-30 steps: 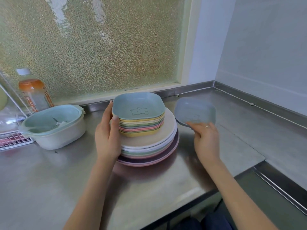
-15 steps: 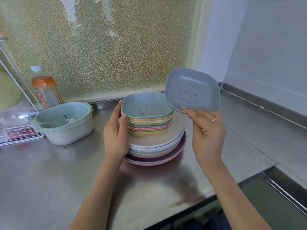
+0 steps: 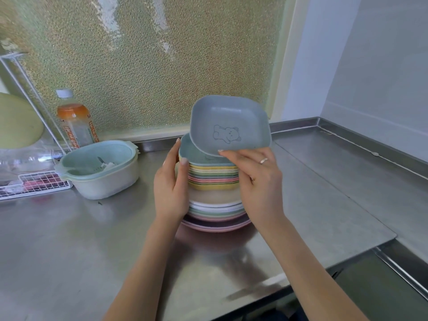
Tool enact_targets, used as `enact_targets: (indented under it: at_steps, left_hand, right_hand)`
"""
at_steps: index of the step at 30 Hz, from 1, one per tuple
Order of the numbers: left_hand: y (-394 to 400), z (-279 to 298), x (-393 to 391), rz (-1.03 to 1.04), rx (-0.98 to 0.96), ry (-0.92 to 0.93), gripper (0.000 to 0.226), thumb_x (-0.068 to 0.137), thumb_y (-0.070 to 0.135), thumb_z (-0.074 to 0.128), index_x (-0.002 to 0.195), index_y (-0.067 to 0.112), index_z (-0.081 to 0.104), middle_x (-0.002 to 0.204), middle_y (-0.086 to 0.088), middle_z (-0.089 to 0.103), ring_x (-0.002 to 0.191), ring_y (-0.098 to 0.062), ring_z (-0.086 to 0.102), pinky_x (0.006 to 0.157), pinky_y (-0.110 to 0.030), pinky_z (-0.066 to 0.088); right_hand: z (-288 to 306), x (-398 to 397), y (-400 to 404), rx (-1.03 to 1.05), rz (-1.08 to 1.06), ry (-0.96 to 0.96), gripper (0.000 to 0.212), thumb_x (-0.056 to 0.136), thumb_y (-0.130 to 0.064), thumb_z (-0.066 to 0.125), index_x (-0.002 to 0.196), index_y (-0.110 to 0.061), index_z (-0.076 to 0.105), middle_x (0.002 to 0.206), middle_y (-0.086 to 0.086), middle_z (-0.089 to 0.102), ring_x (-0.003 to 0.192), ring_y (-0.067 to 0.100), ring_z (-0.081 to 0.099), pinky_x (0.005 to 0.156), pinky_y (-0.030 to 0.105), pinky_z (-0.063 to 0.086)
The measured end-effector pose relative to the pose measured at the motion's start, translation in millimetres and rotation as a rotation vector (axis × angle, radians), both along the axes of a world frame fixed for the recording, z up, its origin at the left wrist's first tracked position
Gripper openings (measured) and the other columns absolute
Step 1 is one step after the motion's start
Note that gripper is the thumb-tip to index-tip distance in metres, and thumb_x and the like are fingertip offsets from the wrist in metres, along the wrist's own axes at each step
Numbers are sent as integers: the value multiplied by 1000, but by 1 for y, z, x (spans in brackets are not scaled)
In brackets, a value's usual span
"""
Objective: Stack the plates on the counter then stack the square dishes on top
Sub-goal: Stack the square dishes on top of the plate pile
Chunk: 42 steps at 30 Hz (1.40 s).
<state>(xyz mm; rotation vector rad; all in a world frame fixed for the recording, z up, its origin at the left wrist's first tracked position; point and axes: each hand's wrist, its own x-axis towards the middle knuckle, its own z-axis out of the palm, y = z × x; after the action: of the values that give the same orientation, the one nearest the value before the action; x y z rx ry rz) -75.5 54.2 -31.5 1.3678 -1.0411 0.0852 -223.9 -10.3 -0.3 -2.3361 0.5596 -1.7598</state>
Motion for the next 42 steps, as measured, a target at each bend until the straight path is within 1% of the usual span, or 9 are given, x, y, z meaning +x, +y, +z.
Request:
enact_targets:
  at_steps: [12, 16, 19, 22, 29, 34, 37, 39, 42]
  left_hand:
    - [-2, -1, 1, 0, 4, -25, 55, 92, 46, 32, 140, 20, 44, 92, 52, 52, 95, 27, 45, 83, -3, 35]
    - [-1, -1, 1, 20, 15, -31, 58, 91, 47, 31, 142, 21, 40, 74, 32, 50, 81, 29, 45, 75, 2, 34]
    - [1, 2, -1, 35, 19, -41, 60, 89, 48, 31, 144, 23, 35, 66, 27, 37, 70, 27, 45, 71, 0, 34]
    - [3, 4, -3, 21, 14, -43, 57, 90, 47, 32, 142, 26, 38, 67, 16, 56, 80, 9, 54, 75, -1, 33]
    - [4, 4, -4, 21, 14, -20, 50, 92, 44, 34, 138, 27, 43, 77, 48, 53, 81, 24, 49, 76, 0, 36]
    - [4, 4, -4, 21, 10, 28, 50, 91, 48, 35, 136, 30, 45, 69, 42, 53, 76, 20, 50, 73, -3, 37]
    - [2, 1, -3, 36, -34, 92, 54, 91, 49, 35, 139, 26, 42, 106, 42, 55, 104, 21, 49, 93, -8, 38]
    - [-1, -3, -2, 70, -52, 175, 58, 91, 53, 31, 144, 30, 33, 140, 20, 46, 129, 8, 38, 111, -24, 30]
    - [-3, -4, -11, 136, -23, 341, 53, 97, 46, 28, 147, 28, 27, 152, 5, 33, 139, -3, 29, 116, -31, 22]
  right_hand:
    - [12, 16, 11, 89, -66, 258, 38, 80, -4, 56, 103, -32, 70, 79, -8, 66, 78, 22, 56, 89, 56, 43]
    - [15, 17, 13, 119, -100, 294, 38, 81, -10, 51, 101, -37, 68, 79, -10, 65, 81, 21, 56, 91, 54, 40]
    - [15, 16, 14, 119, -93, 304, 34, 85, -16, 49, 102, -39, 67, 84, -12, 67, 85, 18, 57, 96, 53, 37]
    - [11, 12, 9, 203, 6, 199, 29, 90, -25, 45, 109, -36, 65, 100, -14, 68, 99, 11, 59, 100, 53, 35]
    - [-1, 11, -5, 295, 18, 126, 40, 91, -37, 37, 119, -21, 61, 129, 2, 56, 124, 12, 44, 105, 37, 35]
    - [-1, 12, -5, 275, 39, 95, 36, 94, -33, 38, 120, -19, 59, 129, 1, 56, 122, 9, 44, 105, 29, 33]
    - [-9, 4, -6, 421, 31, -42, 38, 96, -34, 39, 133, -24, 45, 147, 0, 39, 137, 8, 30, 113, 32, 24]
    - [-19, -4, -9, 618, -51, -127, 42, 97, -37, 36, 138, -27, 36, 150, -4, 33, 139, 10, 26, 115, 39, 21]
    - [-35, -4, -16, 979, -70, -146, 46, 99, -37, 33, 143, -25, 28, 150, 0, 33, 137, 20, 29, 113, 38, 24]
